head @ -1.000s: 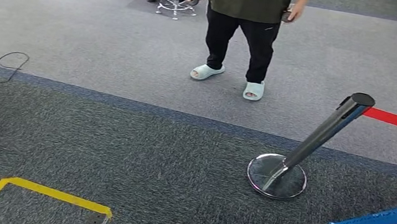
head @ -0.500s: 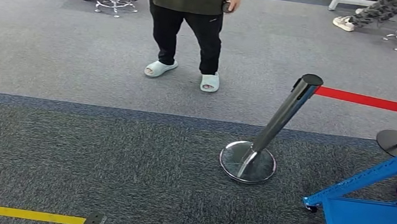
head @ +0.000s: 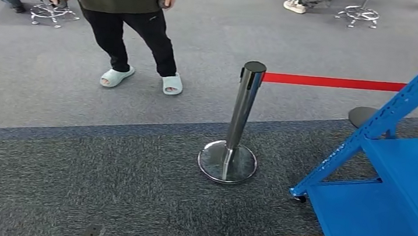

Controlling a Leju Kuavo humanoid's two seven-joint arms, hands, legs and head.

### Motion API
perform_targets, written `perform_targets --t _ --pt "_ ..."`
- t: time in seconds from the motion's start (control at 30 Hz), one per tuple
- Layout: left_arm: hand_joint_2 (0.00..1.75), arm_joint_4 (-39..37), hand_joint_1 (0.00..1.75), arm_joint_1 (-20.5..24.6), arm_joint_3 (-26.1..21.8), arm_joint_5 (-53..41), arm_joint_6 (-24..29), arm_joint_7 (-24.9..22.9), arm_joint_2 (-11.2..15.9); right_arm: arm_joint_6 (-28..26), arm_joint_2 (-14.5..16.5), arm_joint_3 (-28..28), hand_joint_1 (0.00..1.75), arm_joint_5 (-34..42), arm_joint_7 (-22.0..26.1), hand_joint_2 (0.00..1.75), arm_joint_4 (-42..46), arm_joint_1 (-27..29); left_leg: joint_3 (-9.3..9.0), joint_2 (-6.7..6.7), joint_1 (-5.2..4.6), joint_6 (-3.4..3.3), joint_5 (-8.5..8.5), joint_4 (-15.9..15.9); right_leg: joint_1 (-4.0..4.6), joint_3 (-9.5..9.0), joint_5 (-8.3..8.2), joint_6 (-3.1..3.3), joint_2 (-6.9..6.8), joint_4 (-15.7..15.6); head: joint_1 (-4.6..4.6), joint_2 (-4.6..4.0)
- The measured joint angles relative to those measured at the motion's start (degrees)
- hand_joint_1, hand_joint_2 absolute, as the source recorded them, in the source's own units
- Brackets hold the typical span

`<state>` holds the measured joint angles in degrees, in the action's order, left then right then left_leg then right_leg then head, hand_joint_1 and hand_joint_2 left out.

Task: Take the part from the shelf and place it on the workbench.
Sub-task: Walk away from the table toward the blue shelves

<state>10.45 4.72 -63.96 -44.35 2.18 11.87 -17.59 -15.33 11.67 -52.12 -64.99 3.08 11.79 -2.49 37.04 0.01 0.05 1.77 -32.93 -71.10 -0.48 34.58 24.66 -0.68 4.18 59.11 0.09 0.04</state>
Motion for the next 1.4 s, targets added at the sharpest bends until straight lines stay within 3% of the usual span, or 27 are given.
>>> perform_targets --t 0.07,0.1,0.17,0.23,0.3,0.37,0.43,0.47,0.5,0.53,0.6,0.67,0.73,0.8,0.87,0.93,0.97,1.0,1.03,1.1,1.17,1.2,1.23,1.27,1.3,1.37,1.4 --pt "0.00 0.0 0.00 -0.1 -1.3 1.4 0.0 0.9 0.3 1.1 -0.3 0.7 0.00 -0.8 2.9 0.00 0.3 1.8 -3.04 -2.27 0.03 -0.54 4.45 7.4 0.01 -0.11 -0.03 -0.19 1.59 0.0 0.01 0.00" --pt "0.00 0.0 0.00 -0.2 -1.8 1.6 -0.1 1.1 0.4 1.6 -0.5 0.9 0.00 -0.9 3.5 0.00 0.6 2.6 -4.48 -3.57 0.13 -0.65 5.71 10.8 0.00 0.01 -0.06 -0.41 2.33 0.1 0.02 0.00" --pt "0.00 0.0 0.00 -0.2 -2.5 1.8 -0.2 1.2 0.5 2.4 -0.5 1.1 0.00 -1.2 3.6 0.00 1.2 3.9 -5.69 -4.96 0.15 -0.81 6.06 13.9 -0.16 0.44 -0.29 -1.11 3.58 0.0 0.01 0.00" --pt "0.00 0.0 0.00 -0.2 -3.1 1.9 -0.6 1.2 0.5 2.9 -0.5 1.3 0.00 -1.6 3.4 0.00 1.6 4.8 -5.87 -3.87 0.09 -1.22 6.19 14.4 -0.44 0.90 -0.55 -1.88 4.21 -0.2 0.01 0.00" --pt "0.00 0.0 0.00 -0.2 -3.6 2.0 -1.0 1.1 0.5 3.1 -0.6 1.5 0.00 -1.8 3.2 0.00 1.9 5.4 -6.10 -2.37 0.14 -1.90 6.48 14.8 -0.24 2.14 0.84 -2.30 1.48 1.9 0.24 0.00" --pt "0.00 0.0 0.00 -0.3 -3.9 2.0 -0.7 1.1 0.5 3.1 -0.6 1.7 0.00 -2.0 3.2 0.00 2.2 5.4 -6.27 -0.60 0.02 -2.33 6.46 15.0 0.00 5.17 4.44 -2.54 -2.22 8.5 0.44 0.00" --pt "0.00 0.0 0.00 -0.5 -4.2 1.9 0.4 1.5 0.5 3.1 -0.7 1.8 0.00 -2.3 3.1 0.00 2.4 5.3 -6.37 1.31 -0.11 -2.48 6.32 15.0 -0.03 8.10 7.16 -2.82 -3.40 15.1 0.46 0.00" --pt "0.00 0.0 0.00 -0.5 -4.4 1.9 1.0 2.0 0.5 3.0 -0.7 1.8 0.00 -2.6 3.1 0.00 2.5 5.4 -6.44 2.21 -0.13 -2.48 6.24 15.0 -0.03 8.23 7.07 -2.92 -3.65 15.9 0.48 0.00" --pt "0.00 0.0 0.00 -0.5 -4.5 1.9 1.5 2.4 0.5 2.9 -0.7 1.9 0.00 -3.0 3.0 0.00 2.6 5.6 -6.58 2.99 -0.13 -2.41 6.13 15.0 -0.03 7.02 5.89 -2.95 -3.96 14.2 0.49 0.00" --pt "0.00 0.0 0.00 -0.5 -4.6 1.9 1.9 2.6 0.5 2.8 -0.7 2.0 0.00 -3.3 2.9 0.00 2.7 5.8 -6.80 3.72 -0.13 -2.29 5.99 15.0 -0.03 4.75 4.09 -2.93 -4.63 10.5 0.49 0.00" --pt "0.00 0.0 0.00 -0.4 -4.8 1.8 2.6 2.7 0.5 2.8 -0.8 2.1 0.00 -3.7 2.7 0.00 2.8 5.8 -7.33 4.96 -0.40 -1.82 5.57 14.9 0.19 0.09 1.49 -2.55 -7.41 2.6 0.43 0.00" --pt "0.00 0.0 0.00 -0.4 -4.9 1.7 3.0 2.5 0.6 2.8 -0.8 2.1 0.00 -3.8 2.6 0.00 3.0 5.6 -7.76 5.98 -0.73 -1.31 5.29 14.9 0.40 -1.56 0.99 -1.90 -8.66 -0.3 0.26 0.00" --pt "0.00 0.0 0.00 -0.2 -5.1 1.8 3.1 2.2 0.7 2.8 -0.8 2.1 0.00 -3.9 2.5 0.00 3.0 5.7 -8.07 6.80 -0.65 -0.75 5.09 15.1 0.37 -1.34 0.76 -1.20 -7.23 -0.4 0.18 0.00" --pt "0.00 0.0 0.00 -0.1 -5.2 1.9 2.9 1.9 0.7 2.8 -0.8 2.1 0.00 -3.9 2.4 0.00 3.1 5.6 -7.65 4.97 -0.42 0.03 3.68 13.6 0.15 -1.25 0.43 -0.48 -5.85 -0.7 0.07 0.00" --pt "0.00 0.0 0.00 -0.1 -5.3 1.9 2.3 1.3 0.8 2.9 -0.9 2.1 0.00 -4.1 2.4 0.00 3.1 5.3 -4.91 1.76 -0.28 0.47 0.02 7.2 -0.06 -1.16 0.14 -0.01 -4.32 -0.8 -0.15 0.00" --pt "0.00 0.0 0.00 -0.3 -5.4 1.5 2.9 0.4 0.8 2.9 -0.9 2.1 0.00 -4.3 2.4 0.00 3.1 5.0 -1.15 0.57 -0.21 0.47 -3.07 -0.5 -0.11 -0.97 0.04 0.09 -2.62 -0.9 -0.21 0.00" --pt "0.00 0.0 0.00 -0.3 -5.4 1.0 4.0 0.1 0.8 2.9 -0.9 2.1 0.00 -4.4 2.4 0.00 3.1 4.9 -0.15 0.45 -0.18 0.44 -3.07 -2.1 -0.16 -0.96 0.00 0.06 -1.73 -0.9 -0.22 0.00" --pt "0.00 0.0 0.00 -0.4 -5.4 0.4 5.6 0.1 0.8 2.9 -0.9 2.1 0.00 -4.4 2.2 0.00 3.1 4.9 -0.18 0.34 -0.11 0.42 -1.85 -1.5 -0.23 -0.97 -0.06 -0.03 -0.82 -0.8 -0.22 0.00" --pt "0.00 0.0 0.00 -0.4 -5.4 -0.3 7.3 0.3 0.9 2.8 -0.9 2.1 0.00 -4.3 1.9 0.00 3.0 4.9 -1.26 0.01 0.03 0.44 0.31 1.3 -0.35 -1.00 -0.13 -0.19 0.13 -0.8 -0.21 0.00" --pt "0.00 0.0 0.00 -0.3 -5.3 -1.0 9.9 1.0 0.9 2.5 -0.8 2.1 0.00 -4.2 1.4 0.00 3.0 4.8 -4.62 -2.48 0.56 0.61 4.43 9.1 -0.50 -0.86 -0.25 -0.75 1.92 -0.6 -0.26 0.00" --pt "0.00 0.0 0.00 -0.2 -5.3 -0.8 11.2 1.5 0.9 2.1 -0.8 2.1 0.00 -4.2 1.0 0.00 3.1 4.8 -6.47 -4.84 0.91 0.46 5.57 13.7 -0.60 -0.29 -0.44 -1.54 3.41 -0.5 -0.35 0.00" --pt "0.00 0.0 0.00 -0.1 -5.3 -0.5 11.6 1.9 1.0 1.9 -0.7 2.1 0.00 -4.3 0.9 0.00 3.1 5.0 -6.64 -5.08 0.87 0.16 5.41 14.2 -0.66 0.08 -0.62 -1.98 4.07 -0.6 -0.38 0.00" --pt "0.00 0.0 0.00 -0.1 -5.3 -0.2 11.5 2.3 1.0 1.8 -0.7 2.1 0.00 -4.4 0.8 0.00 3.1 5.3 -6.60 -4.48 0.83 -0.29 5.44 14.3 -0.83 0.35 -0.82 -2.36 4.57 -0.8 -0.38 0.00" --pt "0.00 0.0 0.00 -0.1 -5.4 0.2 10.6 2.6 1.0 2.1 -0.6 2.0 0.00 -4.5 0.9 0.00 3.2 5.7 -6.62 -3.81 0.79 -0.74 5.58 14.4 -0.83 0.57 -0.76 -2.64 3.87 -0.7 -0.32 0.00" --pt "0.00 0.0 0.00 -0.1 -5.4 0.6 9.0 2.7 1.1 2.5 -0.6 2.0 0.00 -4.7 1.2 0.00 3.3 6.1 -6.65 -3.12 0.75 -1.22 5.71 14.5 -0.72 1.06 -0.13 -2.83 2.29 0.2 -0.05 0.00" --pt "0.00 0.0 0.00 -0.2 -5.6 1.5 4.4 1.9 1.2 3.8 -0.6 2.0 0.00 -5.3 2.0 0.00 3.9 6.5 -6.68 -1.44 0.49 -1.92 5.78 14.6 -0.43 3.55 3.20 -2.96 -1.91 5.7 0.47 0.00" --pt "0.00 0.0 0.00 -0.3 -5.8 1.8 2.6 1.3 1.3 4.3 -0.6 2.0 0.00 -5.6 2.4 0.00 4.2 6.5 -6.68 -0.47 0.29 -2.13 5.72 14.6 -0.37 5.46 5.33 -2.99 -3.07 9.9 0.66 0.00"
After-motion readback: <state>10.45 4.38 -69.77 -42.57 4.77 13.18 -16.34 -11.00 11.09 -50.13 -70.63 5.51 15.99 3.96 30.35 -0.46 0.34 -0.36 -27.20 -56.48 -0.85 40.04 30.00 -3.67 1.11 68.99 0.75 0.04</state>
